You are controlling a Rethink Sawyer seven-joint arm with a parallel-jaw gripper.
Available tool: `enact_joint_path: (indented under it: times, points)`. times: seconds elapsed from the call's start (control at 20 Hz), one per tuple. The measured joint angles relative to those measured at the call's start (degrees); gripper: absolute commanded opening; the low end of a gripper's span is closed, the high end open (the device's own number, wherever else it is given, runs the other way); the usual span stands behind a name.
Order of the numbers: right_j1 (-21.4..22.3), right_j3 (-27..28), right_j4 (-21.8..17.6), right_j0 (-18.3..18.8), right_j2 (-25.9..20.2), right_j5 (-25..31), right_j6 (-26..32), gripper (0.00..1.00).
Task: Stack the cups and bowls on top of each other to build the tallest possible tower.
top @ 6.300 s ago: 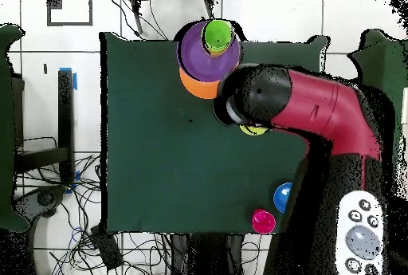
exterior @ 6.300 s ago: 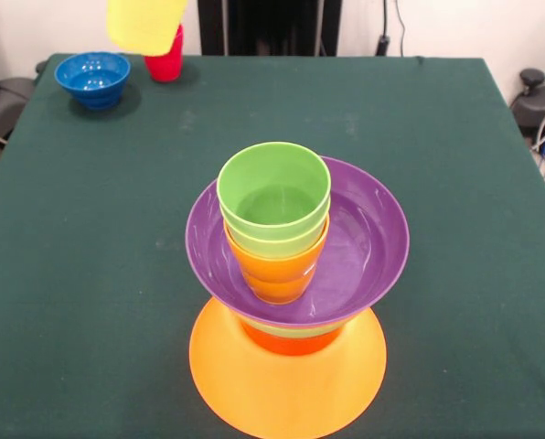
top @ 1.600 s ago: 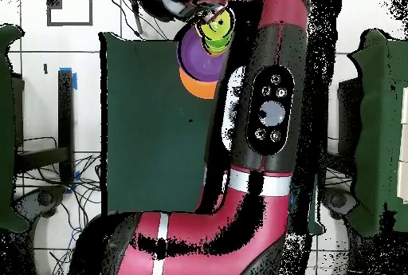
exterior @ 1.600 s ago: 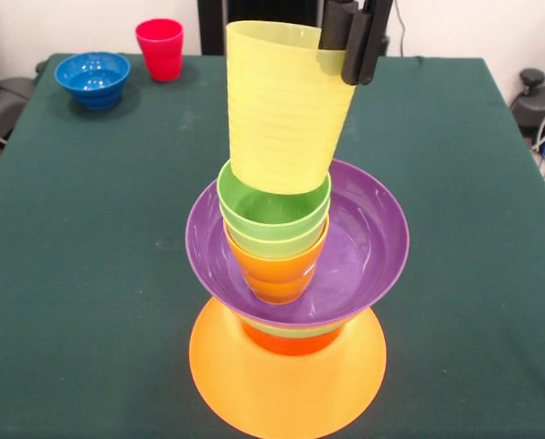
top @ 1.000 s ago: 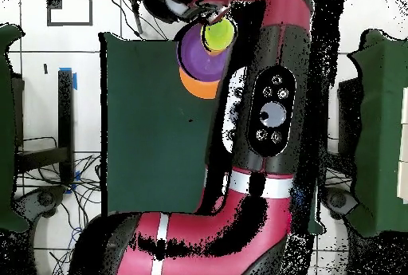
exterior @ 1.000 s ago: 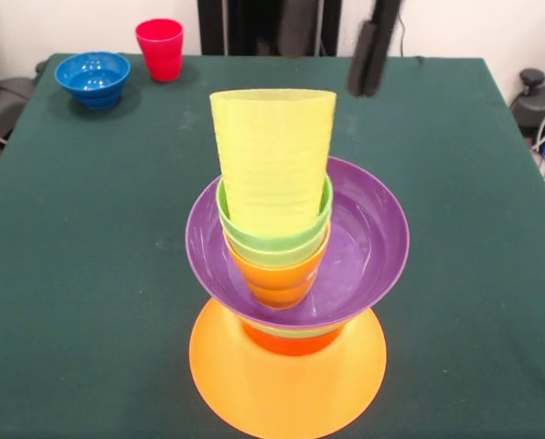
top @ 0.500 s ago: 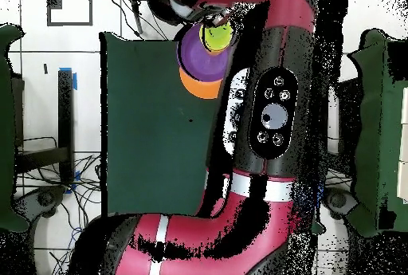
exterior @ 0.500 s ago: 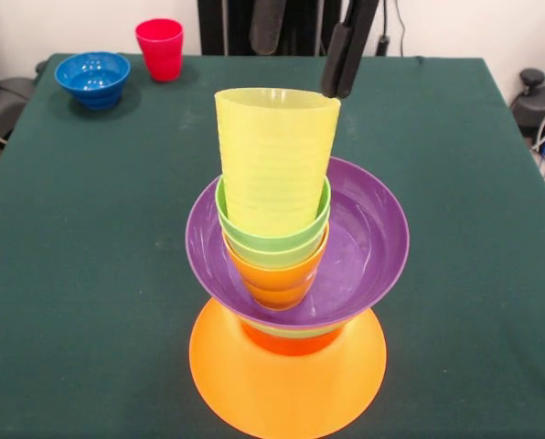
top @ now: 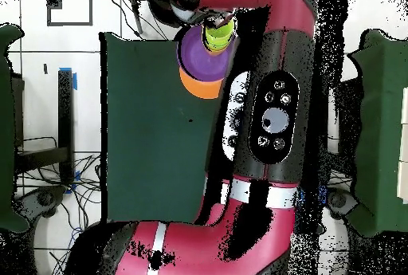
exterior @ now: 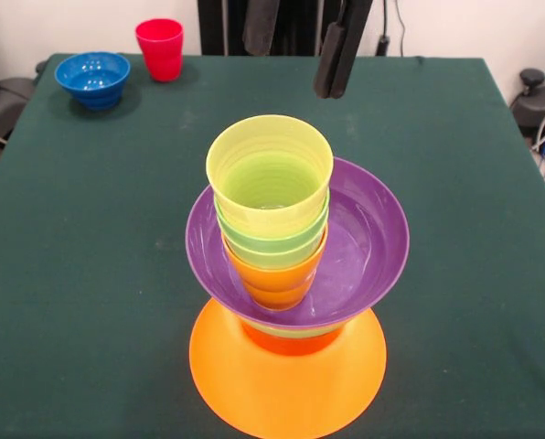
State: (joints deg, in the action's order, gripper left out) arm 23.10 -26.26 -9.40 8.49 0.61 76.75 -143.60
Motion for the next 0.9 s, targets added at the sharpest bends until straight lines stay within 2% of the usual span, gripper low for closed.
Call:
enact_joint_path:
  times: [0.6,0.9]
  points:
    - [1.8,-0.9,0.1,0.1,0.0,0.0,0.0,1.0]
    - [4.3,-6.4,0.2,1.1,0.0,-1.2,0.0,1.0]
